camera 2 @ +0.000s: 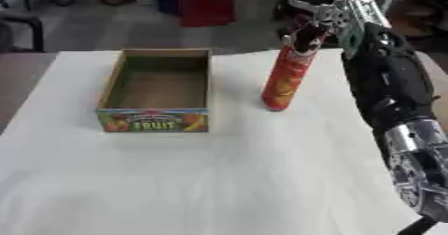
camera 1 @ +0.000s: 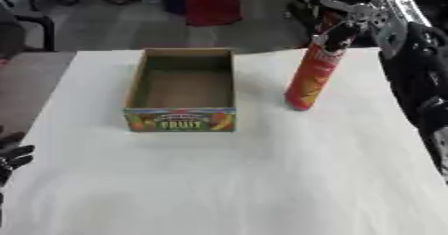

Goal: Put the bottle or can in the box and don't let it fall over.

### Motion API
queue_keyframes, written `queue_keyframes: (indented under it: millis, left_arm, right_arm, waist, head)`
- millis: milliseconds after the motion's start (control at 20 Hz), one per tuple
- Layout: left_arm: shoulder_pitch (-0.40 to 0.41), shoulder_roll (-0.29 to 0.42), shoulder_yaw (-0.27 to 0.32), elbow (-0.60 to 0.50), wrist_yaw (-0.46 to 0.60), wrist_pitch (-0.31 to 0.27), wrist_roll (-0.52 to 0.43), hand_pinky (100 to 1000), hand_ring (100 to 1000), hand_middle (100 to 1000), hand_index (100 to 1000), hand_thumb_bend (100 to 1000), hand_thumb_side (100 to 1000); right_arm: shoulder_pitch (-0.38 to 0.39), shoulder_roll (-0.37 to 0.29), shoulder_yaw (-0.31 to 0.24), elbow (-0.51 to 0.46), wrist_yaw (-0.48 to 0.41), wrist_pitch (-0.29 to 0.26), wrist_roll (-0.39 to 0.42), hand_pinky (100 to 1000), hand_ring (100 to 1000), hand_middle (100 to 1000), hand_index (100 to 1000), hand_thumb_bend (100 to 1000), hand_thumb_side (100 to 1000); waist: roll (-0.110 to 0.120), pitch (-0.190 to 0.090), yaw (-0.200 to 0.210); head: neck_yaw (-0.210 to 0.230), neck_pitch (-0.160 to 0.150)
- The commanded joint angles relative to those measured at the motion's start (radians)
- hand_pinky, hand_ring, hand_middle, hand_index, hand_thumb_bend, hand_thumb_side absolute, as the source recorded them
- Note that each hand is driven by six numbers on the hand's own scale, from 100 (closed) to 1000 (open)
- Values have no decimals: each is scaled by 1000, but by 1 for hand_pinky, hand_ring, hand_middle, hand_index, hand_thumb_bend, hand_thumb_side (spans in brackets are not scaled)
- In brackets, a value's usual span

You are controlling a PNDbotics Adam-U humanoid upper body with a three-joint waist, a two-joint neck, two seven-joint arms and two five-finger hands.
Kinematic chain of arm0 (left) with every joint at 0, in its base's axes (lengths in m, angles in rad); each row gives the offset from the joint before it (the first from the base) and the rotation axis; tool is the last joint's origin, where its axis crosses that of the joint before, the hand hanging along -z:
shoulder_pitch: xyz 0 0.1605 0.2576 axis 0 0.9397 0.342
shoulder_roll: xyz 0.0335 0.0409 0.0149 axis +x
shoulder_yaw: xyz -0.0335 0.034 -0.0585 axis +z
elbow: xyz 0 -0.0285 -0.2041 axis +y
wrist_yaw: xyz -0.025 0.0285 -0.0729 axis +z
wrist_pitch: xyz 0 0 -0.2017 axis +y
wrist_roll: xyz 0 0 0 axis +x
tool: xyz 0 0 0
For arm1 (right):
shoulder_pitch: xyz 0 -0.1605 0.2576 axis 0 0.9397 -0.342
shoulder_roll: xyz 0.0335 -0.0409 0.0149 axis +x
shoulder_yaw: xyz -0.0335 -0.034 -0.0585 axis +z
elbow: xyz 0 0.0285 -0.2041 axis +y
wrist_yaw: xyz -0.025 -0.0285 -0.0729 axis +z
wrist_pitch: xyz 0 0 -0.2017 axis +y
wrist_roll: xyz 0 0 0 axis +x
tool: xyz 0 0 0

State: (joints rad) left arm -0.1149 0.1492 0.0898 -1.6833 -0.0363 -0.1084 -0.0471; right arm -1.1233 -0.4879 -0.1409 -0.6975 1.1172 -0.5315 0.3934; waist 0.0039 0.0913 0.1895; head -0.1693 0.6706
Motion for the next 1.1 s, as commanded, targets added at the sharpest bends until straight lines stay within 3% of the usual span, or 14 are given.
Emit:
queue_keyframes:
  millis: [50, 450, 600, 750, 950, 1100]
  left_arm:
    - [-8, 14, 5, -22, 6, 0, 3, 790, 744, 776, 974, 241, 1000]
    - [-8, 14, 4, -22, 7, -1, 2, 790, 744, 775, 974, 243, 1000]
    - [-8, 14, 4, -22, 7, -1, 2, 789, 744, 775, 974, 244, 1000]
    - [-8, 15, 3, -22, 7, -1, 1, 789, 744, 775, 974, 245, 1000]
    - [-9, 15, 3, -22, 8, -1, 1, 789, 744, 775, 974, 245, 1000]
    - [-8, 16, 4, -22, 7, 0, 1, 789, 744, 775, 974, 246, 1000]
  right_arm:
    - [-3, -12, 6, -9, -18, -10, -40, 495, 498, 537, 646, 100, 100]
    - [-10, -3, 28, -32, -62, -50, -57, 575, 560, 602, 783, 100, 100]
    - [-12, 2, 33, -44, -84, -63, -54, 648, 611, 696, 868, 100, 333]
    - [-15, 9, 43, -55, -122, -85, -49, 806, 774, 808, 949, 100, 520]
    - [-19, 12, 63, -74, -165, -111, -16, 1000, 950, 913, 997, 100, 649]
    - [-21, 4, 74, -87, -175, -119, 20, 1000, 1000, 986, 1000, 119, 716]
  waist:
    - [3, -8, -1]
    - [2, -9, 0]
    - [1, -10, 1]
    - [0, -11, 1]
    - [-1, -11, 1]
    - [-4, -14, -1]
  head:
    - [-1, -12]
    - [-3, -14]
    - [-4, -14]
    - [-5, -14]
    - [-5, -13]
    - [-1, -11]
